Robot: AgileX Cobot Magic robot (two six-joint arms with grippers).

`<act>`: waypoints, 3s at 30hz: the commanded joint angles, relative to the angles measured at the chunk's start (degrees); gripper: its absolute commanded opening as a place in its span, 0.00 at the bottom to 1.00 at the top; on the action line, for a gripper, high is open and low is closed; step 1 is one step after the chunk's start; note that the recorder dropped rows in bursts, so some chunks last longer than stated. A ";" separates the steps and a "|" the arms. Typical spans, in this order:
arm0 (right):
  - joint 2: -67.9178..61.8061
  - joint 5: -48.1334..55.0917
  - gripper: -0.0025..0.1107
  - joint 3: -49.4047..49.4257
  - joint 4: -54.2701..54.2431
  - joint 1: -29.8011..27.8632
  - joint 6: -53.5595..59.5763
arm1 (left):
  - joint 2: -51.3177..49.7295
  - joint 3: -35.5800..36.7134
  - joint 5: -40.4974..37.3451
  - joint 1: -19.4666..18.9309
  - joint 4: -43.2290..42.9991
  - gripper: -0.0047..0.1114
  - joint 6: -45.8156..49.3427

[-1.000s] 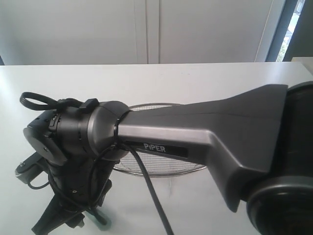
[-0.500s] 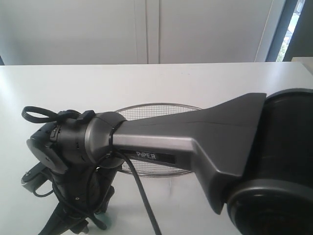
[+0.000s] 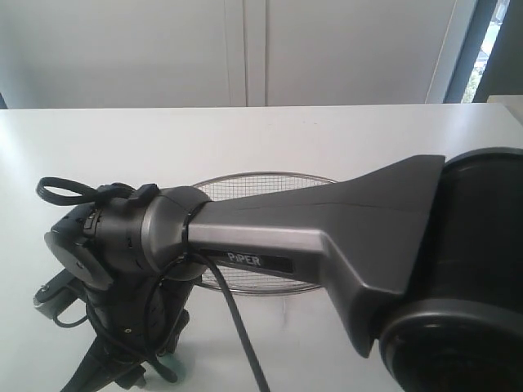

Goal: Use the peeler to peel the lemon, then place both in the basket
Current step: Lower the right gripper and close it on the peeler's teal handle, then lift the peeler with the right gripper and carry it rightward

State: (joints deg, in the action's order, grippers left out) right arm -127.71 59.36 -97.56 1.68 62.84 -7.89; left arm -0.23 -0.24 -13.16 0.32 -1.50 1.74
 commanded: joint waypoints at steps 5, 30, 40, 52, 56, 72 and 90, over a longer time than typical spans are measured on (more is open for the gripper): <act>0.16 -0.08 0.44 0.35 0.49 -0.06 -0.09 | 0.23 0.24 -0.22 0.37 -0.09 0.04 0.20; 5.18 0.35 0.02 0.35 1.34 -0.06 0.17 | 0.23 0.24 -0.22 0.37 -0.09 0.04 0.20; 12.93 2.43 0.02 0.35 2.24 -0.06 3.48 | 0.23 0.24 -0.22 0.37 -0.09 0.04 0.20; 19.76 4.57 0.02 6.33 4.86 -3.63 5.08 | 0.23 0.24 -0.22 0.37 -0.09 0.04 0.20; 24.29 3.49 0.02 11.51 4.86 -6.61 5.08 | 0.23 0.24 -0.22 0.37 -0.09 0.04 0.20; 46.55 -1.43 0.02 33.24 4.86 -19.50 5.08 | 0.23 0.24 -0.22 0.37 -0.09 0.04 0.20; 74.53 1.57 0.02 49.12 8.44 -28.79 -2.37 | 0.23 0.24 -0.22 0.37 -0.09 0.04 0.20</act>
State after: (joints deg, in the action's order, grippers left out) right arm -57.38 60.29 -50.17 8.00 34.80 -7.73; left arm -0.23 -0.24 -13.16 0.32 -1.50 1.74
